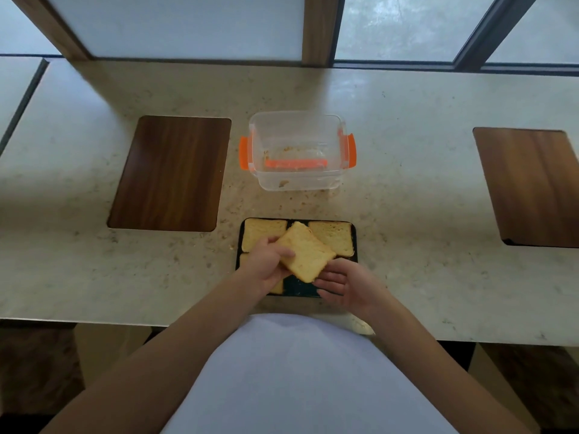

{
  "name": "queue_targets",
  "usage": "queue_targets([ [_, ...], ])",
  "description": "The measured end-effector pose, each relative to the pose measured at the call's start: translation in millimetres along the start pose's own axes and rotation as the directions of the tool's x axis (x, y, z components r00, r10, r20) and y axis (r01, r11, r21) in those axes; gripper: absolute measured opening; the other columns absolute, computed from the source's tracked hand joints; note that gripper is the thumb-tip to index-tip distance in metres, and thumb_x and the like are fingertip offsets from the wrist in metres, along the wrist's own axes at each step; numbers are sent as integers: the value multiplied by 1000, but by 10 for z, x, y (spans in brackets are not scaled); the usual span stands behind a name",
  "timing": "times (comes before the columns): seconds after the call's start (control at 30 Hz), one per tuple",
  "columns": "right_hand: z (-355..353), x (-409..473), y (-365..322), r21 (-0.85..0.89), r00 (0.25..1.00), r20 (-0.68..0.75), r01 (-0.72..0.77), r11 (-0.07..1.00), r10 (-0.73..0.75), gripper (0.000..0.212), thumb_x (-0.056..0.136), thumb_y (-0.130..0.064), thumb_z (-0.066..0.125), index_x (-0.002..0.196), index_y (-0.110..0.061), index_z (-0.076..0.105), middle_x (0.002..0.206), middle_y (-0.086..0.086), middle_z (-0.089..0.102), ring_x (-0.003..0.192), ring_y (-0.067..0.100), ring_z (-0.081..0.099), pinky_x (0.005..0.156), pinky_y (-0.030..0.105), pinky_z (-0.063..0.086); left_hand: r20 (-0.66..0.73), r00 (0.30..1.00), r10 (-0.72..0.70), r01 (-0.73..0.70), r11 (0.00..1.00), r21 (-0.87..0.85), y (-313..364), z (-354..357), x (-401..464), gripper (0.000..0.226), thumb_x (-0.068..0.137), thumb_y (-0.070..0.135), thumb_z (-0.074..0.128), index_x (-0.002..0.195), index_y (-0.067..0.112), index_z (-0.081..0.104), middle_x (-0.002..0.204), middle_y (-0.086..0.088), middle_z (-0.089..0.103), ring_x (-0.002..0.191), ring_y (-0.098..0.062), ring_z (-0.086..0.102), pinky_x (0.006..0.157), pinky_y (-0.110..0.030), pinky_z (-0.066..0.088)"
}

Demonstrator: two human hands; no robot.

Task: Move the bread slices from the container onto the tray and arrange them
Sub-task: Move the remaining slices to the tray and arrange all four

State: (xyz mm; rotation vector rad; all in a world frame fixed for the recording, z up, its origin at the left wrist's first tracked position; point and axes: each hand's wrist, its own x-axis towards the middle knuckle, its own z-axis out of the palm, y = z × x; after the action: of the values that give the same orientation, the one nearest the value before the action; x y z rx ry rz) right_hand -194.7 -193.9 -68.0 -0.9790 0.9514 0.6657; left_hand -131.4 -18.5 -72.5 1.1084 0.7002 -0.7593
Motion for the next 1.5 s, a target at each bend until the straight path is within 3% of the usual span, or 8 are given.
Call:
queue_targets([
  [0.13,-139,18,-16,-14,996,-58,68,998,-69,30,98,-17,58,122,1,64,108,17,75,95,29,74,79,37,62,-25,994,106,-81,879,469,-80,56,50,53,85,-4,63,128,22,47,127,-12,55,105,-29,64,86,-42,59],
  [0.27,-278,63,-29,-242,976,-160,104,965,-145,30,98,-19,58,125,-7,59,118,14,69,103,25,70,88,40,61,-32,998,48,-18,785,620,-167,96,86,33,90,10,66,119,21,53,113,-5,59,102,-23,63,92,-42,57],
  [0.47,-377,66,-10,-492,949,-200,119,862,-245,40,98,-26,56,135,-11,59,111,2,62,102,17,60,91,38,56,-15,999,-31,33,749,662,-276,90,90,26,95,17,61,120,13,55,118,-13,63,105,-25,65,94,-42,58],
  [0.63,-368,52,31,-555,934,-187,154,818,-303,43,97,-25,57,139,-15,56,115,-3,64,106,18,59,102,45,51,-25,999,-26,36,745,666,-314,98,101,37,94,15,64,129,11,51,117,-14,63,104,-24,66,88,-38,60],
  [0.73,-385,47,21,-561,925,-175,187,807,-336,33,97,-21,58,129,-18,60,104,-8,61,101,16,60,97,42,54,-17,1000,-11,20,752,659,-314,93,106,45,93,16,66,135,12,48,117,-13,63,102,-25,68,88,-39,60],
  [0.93,-435,99,10,-617,906,-188,192,763,-380,24,94,-13,61,117,-17,64,109,4,68,90,15,64,77,32,56,-8,999,-44,38,734,678,-308,115,110,55,95,18,65,144,10,43,128,-16,60,105,-25,67,88,-36,59],
  [1.27,-466,155,128,-785,880,-221,96,613,-421,36,92,-21,59,127,-11,60,110,2,65,96,18,62,82,35,55,-52,996,-73,88,682,726,-362,253,163,39,97,21,58,134,9,55,122,-13,63,101,-24,67,90,-39,60],
  [1.5,-406,148,126,-809,878,-200,102,579,-434,48,92,-22,59,137,-7,52,129,10,59,100,19,57,81,32,48,-120,991,-67,132,706,696,-364,267,216,42,96,23,59,134,5,56,117,-12,64,103,-25,65,92,-39,58],
])
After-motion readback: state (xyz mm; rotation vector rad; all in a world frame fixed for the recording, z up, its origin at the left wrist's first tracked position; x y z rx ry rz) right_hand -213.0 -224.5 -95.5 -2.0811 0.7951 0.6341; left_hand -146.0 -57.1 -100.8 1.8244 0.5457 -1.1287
